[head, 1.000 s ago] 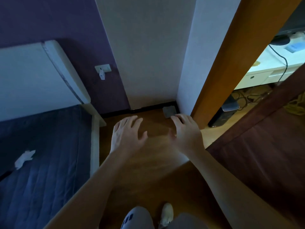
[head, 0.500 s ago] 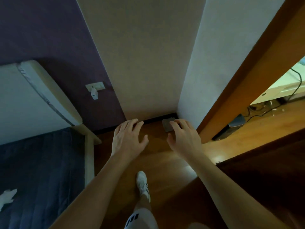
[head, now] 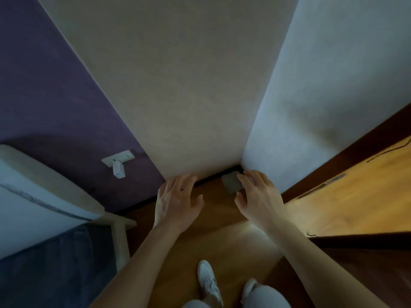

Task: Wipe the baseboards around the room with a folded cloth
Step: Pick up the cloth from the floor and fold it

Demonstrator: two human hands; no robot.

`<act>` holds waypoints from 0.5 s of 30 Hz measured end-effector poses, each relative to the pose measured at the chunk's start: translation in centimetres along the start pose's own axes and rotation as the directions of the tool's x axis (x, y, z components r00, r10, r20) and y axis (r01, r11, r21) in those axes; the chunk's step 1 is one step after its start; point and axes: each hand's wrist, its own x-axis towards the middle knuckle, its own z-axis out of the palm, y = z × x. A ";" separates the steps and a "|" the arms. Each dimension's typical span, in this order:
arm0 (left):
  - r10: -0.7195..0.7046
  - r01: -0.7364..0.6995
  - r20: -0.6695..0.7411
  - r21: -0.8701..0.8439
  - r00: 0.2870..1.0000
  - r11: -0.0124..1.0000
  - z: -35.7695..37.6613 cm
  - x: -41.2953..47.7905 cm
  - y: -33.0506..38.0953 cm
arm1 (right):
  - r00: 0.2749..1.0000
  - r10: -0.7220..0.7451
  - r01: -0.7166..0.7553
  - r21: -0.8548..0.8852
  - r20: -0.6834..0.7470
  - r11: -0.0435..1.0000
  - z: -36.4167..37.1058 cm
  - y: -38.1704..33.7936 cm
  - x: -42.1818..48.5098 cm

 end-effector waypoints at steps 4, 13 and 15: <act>0.021 -0.021 0.026 -0.018 0.999 1.000 1.9 2.8 0.1 | 1.000 0.021 -0.022 0.033 0.009 0.999 2.0 1.3 1.5; 0.050 -0.050 0.091 -0.001 0.995 0.999 14.5 7.1 -1.2 | 0.982 0.045 -0.051 0.029 0.185 0.998 13.6 8.6 3.5; 0.078 -0.078 0.132 -0.006 0.988 0.997 19.5 8.3 -1.4 | 0.975 0.049 -0.054 0.017 0.218 0.998 18.2 10.8 3.2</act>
